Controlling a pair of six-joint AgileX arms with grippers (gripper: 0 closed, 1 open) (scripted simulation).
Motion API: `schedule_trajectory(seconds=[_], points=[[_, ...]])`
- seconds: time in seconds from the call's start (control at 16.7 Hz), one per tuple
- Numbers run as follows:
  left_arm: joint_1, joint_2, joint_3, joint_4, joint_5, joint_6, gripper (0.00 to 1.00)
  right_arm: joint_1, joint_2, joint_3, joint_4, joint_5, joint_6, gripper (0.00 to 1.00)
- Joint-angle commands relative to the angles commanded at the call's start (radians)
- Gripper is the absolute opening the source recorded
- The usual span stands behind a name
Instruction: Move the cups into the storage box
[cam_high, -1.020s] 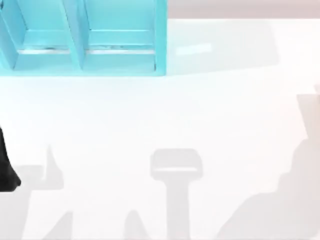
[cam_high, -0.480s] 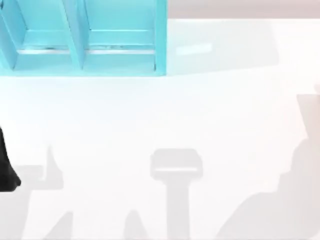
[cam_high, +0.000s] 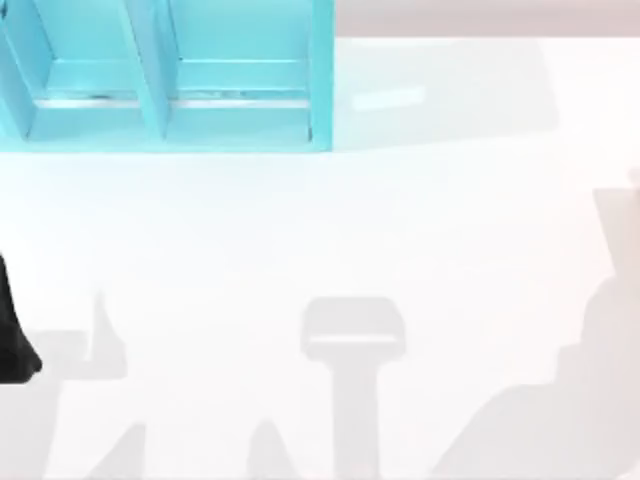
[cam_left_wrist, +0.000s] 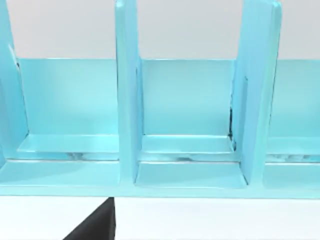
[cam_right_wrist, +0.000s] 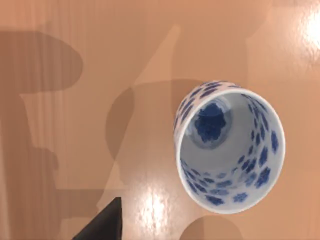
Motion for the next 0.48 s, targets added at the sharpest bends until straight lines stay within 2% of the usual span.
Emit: schedule_trajectory(seconds=[0.24, 0.48], points=[[0.000, 0.000, 0.000, 0.000, 0.000, 0.000, 1.00, -0.005, 0.004, 0.013, -0.013, 0.000, -0.002, 1.00], [0.000, 0.000, 0.000, 0.000, 0.000, 0.000, 1.00, -0.005, 0.008, 0.107, -0.105, 0.000, -0.004, 1.00]])
